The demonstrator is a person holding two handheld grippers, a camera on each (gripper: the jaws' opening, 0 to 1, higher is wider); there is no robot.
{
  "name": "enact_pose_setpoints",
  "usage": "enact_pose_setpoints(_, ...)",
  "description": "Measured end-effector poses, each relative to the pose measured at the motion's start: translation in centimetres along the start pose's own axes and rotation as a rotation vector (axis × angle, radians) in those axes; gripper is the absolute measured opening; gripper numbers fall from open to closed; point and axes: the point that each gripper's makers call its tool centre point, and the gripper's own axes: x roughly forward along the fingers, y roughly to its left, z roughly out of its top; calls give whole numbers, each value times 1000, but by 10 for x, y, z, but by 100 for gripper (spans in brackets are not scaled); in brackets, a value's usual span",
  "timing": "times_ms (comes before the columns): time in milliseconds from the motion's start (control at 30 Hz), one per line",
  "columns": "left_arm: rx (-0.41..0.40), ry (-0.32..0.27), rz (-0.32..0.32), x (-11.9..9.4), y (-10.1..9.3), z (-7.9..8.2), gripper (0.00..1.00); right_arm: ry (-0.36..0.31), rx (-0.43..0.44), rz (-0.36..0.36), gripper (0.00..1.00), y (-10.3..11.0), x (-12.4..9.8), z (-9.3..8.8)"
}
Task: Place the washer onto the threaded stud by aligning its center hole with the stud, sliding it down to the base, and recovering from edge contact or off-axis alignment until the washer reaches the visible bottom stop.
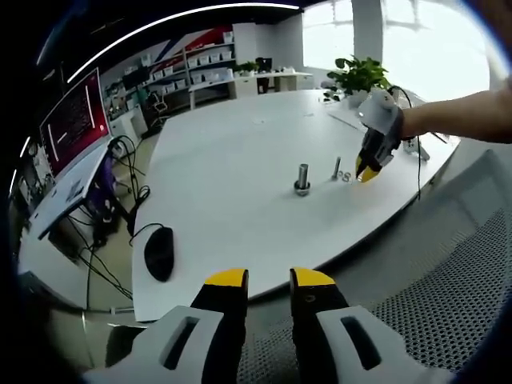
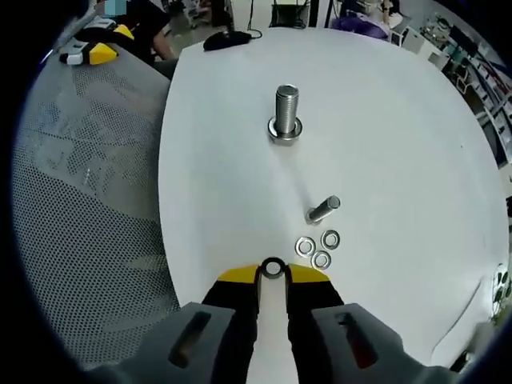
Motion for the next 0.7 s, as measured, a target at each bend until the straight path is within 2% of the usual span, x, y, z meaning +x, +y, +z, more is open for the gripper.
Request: enact_pose_setpoints(700,2,-3,0,0,1,0,19,-4,-59,-9,13,-9,-41,23)
